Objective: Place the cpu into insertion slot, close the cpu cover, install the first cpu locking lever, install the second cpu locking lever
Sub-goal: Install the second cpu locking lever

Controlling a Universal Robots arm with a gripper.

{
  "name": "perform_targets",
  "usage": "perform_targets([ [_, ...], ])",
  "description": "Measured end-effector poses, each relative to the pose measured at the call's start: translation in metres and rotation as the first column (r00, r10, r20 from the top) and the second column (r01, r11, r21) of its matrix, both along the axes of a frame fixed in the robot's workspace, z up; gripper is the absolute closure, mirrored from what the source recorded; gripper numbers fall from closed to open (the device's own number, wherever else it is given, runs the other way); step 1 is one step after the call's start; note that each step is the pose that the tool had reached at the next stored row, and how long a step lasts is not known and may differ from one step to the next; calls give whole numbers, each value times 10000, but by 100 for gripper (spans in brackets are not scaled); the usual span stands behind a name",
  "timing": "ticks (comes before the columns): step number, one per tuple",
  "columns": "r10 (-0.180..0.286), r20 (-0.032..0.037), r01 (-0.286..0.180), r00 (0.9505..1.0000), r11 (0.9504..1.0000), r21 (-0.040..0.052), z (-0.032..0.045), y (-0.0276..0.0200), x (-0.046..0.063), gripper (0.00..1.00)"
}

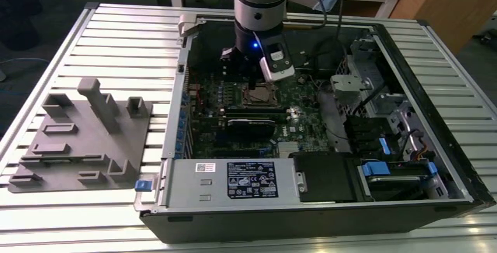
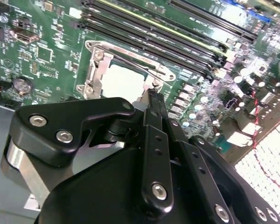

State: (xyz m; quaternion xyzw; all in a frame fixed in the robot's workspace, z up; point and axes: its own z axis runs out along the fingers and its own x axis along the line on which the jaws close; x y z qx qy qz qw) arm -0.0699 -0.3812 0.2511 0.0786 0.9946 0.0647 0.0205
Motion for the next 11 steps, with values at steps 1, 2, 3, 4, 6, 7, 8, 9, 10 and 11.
perform_targets([
  [1,-7,0,7,10000,10000,0,0,0,16,89],
  [2,-12,0,12,10000,10000,1,0,0,33,89],
  [3,-15,0,15,10000,10000,0,0,0,50,89],
  [4,-18,0,18,10000,10000,0,0,0,67,89],
  [6,-19,-1,19,10000,10000,0,0,0,106,89],
  [7,-19,-2,19,10000,10000,0,0,-4,117,89],
  [8,-19,-1,19,10000,10000,0,0,-11,120,89],
  [9,-17,-1,17,10000,10000,0,0,-19,120,89],
  [10,-15,-1,15,10000,10000,0,0,-31,120,89],
  [11,-14,-1,14,10000,10000,1,-2,-45,120,89],
])
